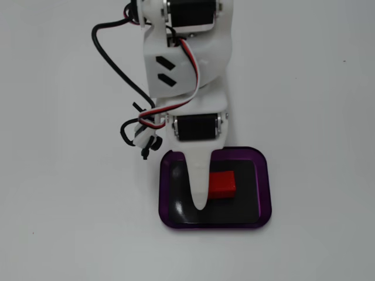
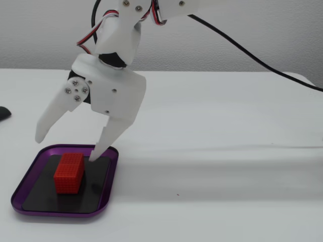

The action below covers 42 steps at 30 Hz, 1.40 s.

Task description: Remove the cube from the box.

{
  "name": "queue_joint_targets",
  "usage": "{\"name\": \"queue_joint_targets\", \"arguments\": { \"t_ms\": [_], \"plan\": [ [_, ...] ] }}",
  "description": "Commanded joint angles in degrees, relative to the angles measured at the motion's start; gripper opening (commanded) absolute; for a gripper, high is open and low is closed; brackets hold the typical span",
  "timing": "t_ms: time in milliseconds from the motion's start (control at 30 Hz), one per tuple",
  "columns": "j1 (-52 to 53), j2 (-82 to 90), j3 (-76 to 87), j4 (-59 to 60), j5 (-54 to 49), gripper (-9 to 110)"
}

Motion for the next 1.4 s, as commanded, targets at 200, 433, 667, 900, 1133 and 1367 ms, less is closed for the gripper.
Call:
{"name": "queue_joint_targets", "arguments": {
  "t_ms": [200,433,667,900,1133,1367],
  "plan": [
    [-0.53,0.62,-1.05,-3.16,0.62,26],
    [-0.53,-2.11,-1.05,-3.16,0.62,26],
    [-1.93,-4.83,-1.32,-3.16,0.7,26],
    [-6.15,-5.01,-1.49,-3.16,0.62,25],
    [-6.68,-5.01,-1.32,-3.16,0.44,7],
    [-6.42,-4.66,-1.23,-3.08,0.44,0]
  ]
}}
